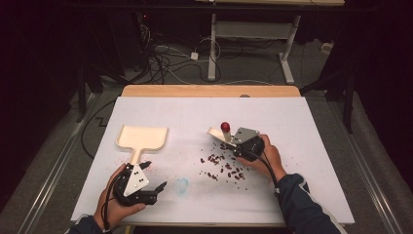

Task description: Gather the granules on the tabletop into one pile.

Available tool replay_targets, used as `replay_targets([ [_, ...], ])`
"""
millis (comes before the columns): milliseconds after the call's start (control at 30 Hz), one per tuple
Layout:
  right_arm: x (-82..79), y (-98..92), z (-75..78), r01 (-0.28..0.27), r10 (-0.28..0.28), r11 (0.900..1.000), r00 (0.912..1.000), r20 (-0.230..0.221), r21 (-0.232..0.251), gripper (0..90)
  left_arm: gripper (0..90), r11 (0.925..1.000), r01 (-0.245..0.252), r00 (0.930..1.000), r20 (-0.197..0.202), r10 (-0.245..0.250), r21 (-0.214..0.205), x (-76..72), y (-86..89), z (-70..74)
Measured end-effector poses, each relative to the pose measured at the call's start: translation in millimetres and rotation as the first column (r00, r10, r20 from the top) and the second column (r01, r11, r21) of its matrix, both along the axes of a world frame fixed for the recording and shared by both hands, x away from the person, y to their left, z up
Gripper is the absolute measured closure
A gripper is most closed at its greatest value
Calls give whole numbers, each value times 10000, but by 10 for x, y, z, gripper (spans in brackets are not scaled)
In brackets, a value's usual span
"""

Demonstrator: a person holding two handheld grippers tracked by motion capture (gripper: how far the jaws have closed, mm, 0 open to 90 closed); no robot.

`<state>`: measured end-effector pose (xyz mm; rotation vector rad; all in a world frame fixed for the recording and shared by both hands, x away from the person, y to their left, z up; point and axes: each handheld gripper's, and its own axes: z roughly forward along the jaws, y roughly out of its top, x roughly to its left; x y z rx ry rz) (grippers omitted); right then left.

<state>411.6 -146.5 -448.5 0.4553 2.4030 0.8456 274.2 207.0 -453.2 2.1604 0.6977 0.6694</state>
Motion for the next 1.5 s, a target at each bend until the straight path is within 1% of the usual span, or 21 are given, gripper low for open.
replay_targets([
  [33,-28,2,-6,-243,242,9996,9997,-82,-115,668,187,10000,60,10000,25,-60,8,-7,-5,7],
  [167,-139,-34,-2,-806,810,9967,9962,-312,122,667,187,9998,191,9997,119,-192,90,-31,-20,16],
  [267,-206,-58,1,-1032,1036,9946,9940,-353,132,667,186,9993,380,9992,82,-380,29,-37,-17,22],
  [333,-306,-104,11,-1465,1465,9892,9889,-266,19,666,186,9988,495,9987,112,-495,-6,-48,-28,27],
  [467,-388,-160,28,-1793,1793,9838,9832,-341,34,667,186,9980,634,9979,113,-635,83,-59,-49,26],
  [500,-448,-194,43,-1861,1862,9825,9815,-435,54,668,186,9979,644,9979,92,-644,87,-57,-51,24],
  [567,-475,-223,64,-2016,2015,9795,9790,-323,-4,669,186,9973,729,9973,56,-729,98,-53,-54,20],
  [667,-500,-251,86,-2046,2045,9788,9784,-299,-8,671,186,9971,749,9972,60,-750,165,-53,-66,19],
  [767,-517,-274,114,-1884,1884,9821,9818,-225,24,673,186,9970,759,9971,65,-760,172,-50,-70,20],
  [867,-512,-296,189,-1754,1753,9844,9844,122,110,676,186,9969,758,9971,51,-759,215,-45,-70,17],
  [900,-512,-296,189,-1754,1753,9844,9844,122,110,676,186,9969,753,9971,46,-754,226,-44,-70,16],
  [933,-524,-325,255,-1694,1684,9846,9854,265,433,675,186,9970,741,9972,45,-742,231,-44,-69,16],
  [967,-524,-325,255,-1694,1684,9846,9854,265,433,675,186,9971,720,9974,44,-722,240,-44,-69,15],
  [1000,-544,-356,330,-1607,1585,9842,9867,347,741,675,186,9971,713,9974,59,-715,248,-44,-69,15],
  [1167,-607,-392,476,-1624,1601,9791,9867,284,1223,675,186,9972,686,9976,95,-689,292,-45,-60,18],
  [1233,-701,-381,549,-1862,1868,9708,9823,102,1511,675,186,9974,657,9978,116,-660,286,-48,-57,23],
  [1333,-820,-365,569,-2340,2432,9575,9693,-359,1685,675,186,9977,600,9981,130,-604,320,-50,-48,24],
  [1400,-918,-382,573,-2743,2904,9481,9530,-864,1610,675,186,9977,592,9981,141,-597,320,-53,-39,27],
  [1433,-918,-382,573,-2743,2904,9481,9530,-864,1610,675,186,9979,574,9982,146,-579,312,-55,-36,27],
  [1467,-977,-400,570,-2951,3151,9410,9426,-1103,1657,675,186,9979,565,9983,152,-569,303,-55,-32,28],
  [1500,-1093,-448,543,-3516,3808,9195,9076,-1769,1756,675,186,9982,524,9985,130,-528,297,-50,-29,27],
])
